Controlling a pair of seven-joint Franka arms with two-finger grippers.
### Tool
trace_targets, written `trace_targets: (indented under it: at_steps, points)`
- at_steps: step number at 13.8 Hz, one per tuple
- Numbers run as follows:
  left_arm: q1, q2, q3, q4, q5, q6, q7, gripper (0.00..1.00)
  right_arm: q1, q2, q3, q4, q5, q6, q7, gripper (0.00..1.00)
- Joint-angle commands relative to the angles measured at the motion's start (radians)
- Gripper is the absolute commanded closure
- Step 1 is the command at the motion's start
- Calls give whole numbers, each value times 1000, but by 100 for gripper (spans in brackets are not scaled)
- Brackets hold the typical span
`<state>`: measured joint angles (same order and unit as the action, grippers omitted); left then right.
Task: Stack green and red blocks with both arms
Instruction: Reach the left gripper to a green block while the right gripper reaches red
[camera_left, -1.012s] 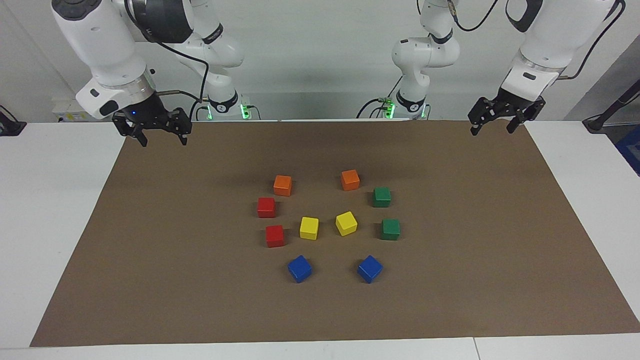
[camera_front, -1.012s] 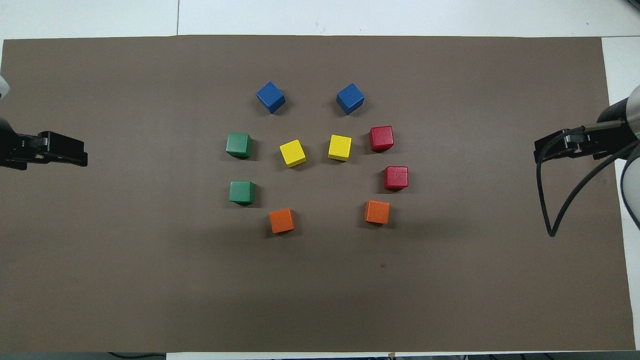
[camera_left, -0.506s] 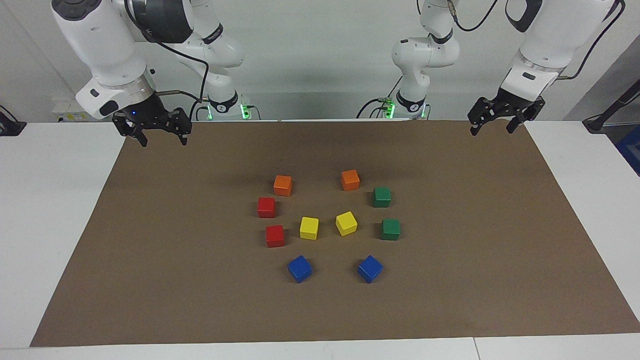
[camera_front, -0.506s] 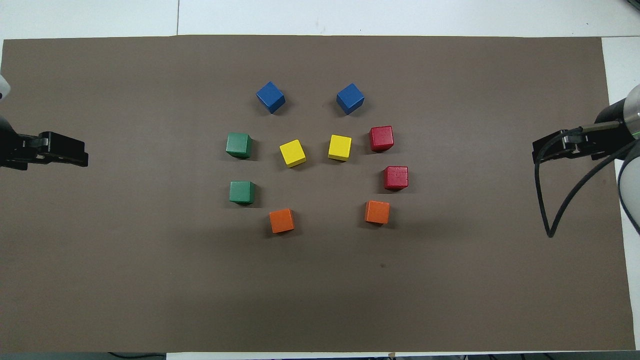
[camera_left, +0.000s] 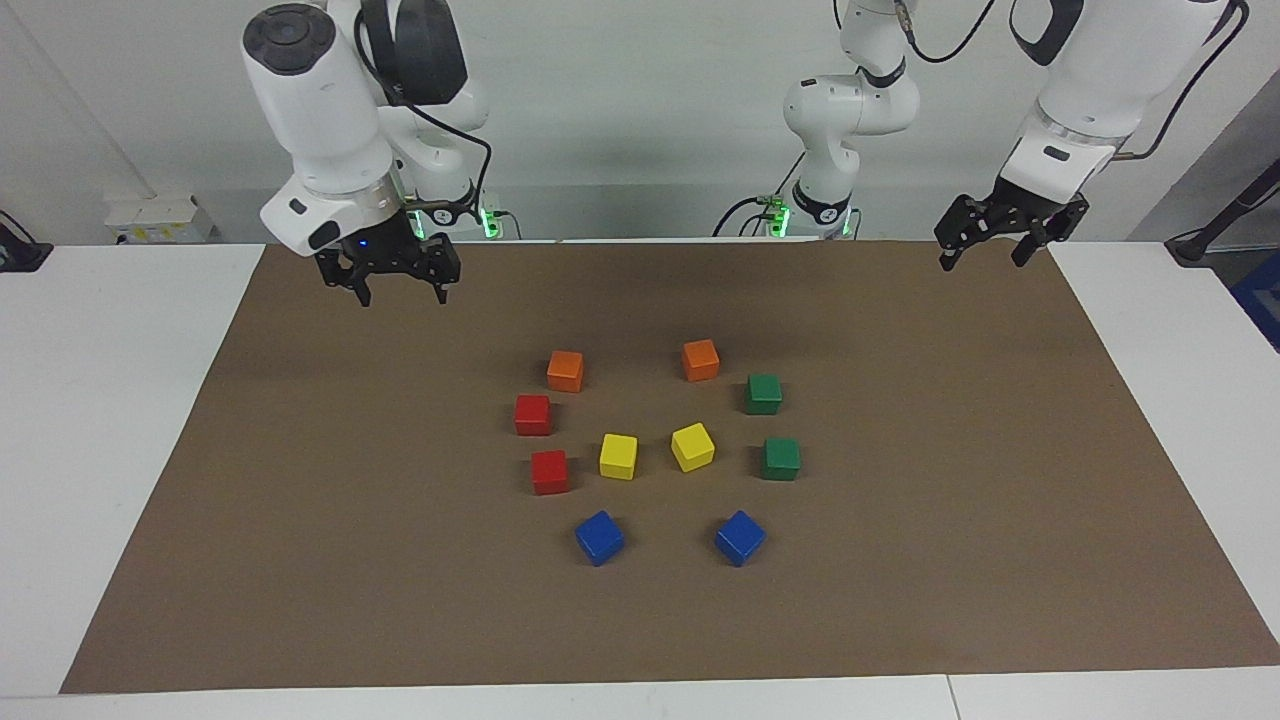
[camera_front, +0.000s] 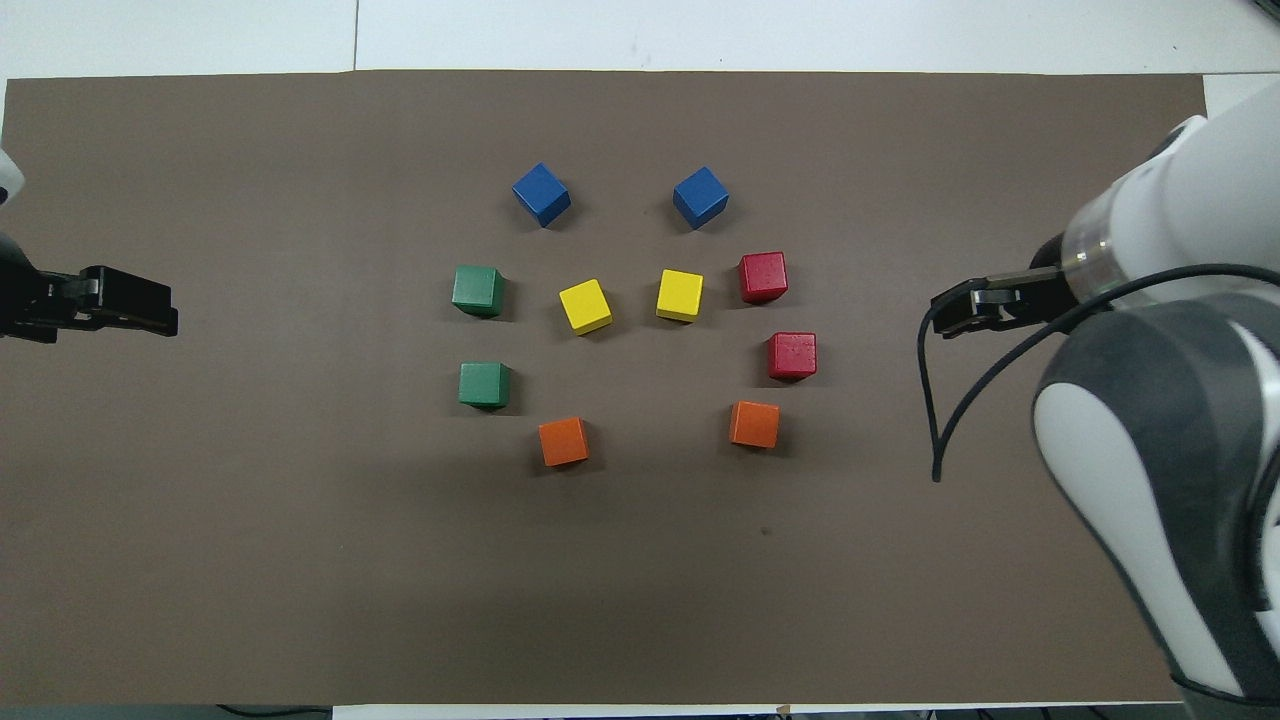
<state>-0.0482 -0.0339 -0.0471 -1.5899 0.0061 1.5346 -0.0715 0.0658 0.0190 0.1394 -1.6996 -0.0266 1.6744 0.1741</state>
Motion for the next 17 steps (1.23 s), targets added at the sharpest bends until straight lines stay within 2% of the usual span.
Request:
trace_targets:
  at_steps: [1, 5, 7, 10, 13, 17]
  points:
    - [-10, -41, 7, -48, -12, 9, -7, 0, 38, -19, 0, -112, 14, 117, 60, 0]
    - [-54, -47, 4, -70, -27, 44, -2, 0, 84, 25, 0, -202, 14, 264, 131, 0]
    - [-74, -86, 4, -155, -60, 108, -5, 0, 100, 30, 0, -268, 14, 359, 145, 0]
    - [-154, -142, 4, -313, -60, 260, -33, 0, 114, 64, 0, -301, 14, 422, 148, 0]
    - [-208, -135, 4, -410, -60, 358, -34, 0, 132, 105, 0, -304, 14, 476, 192, 0]
    - [-246, -61, 4, -420, -66, 389, -37, 0, 150, 151, 0, -304, 14, 534, 229, 0]
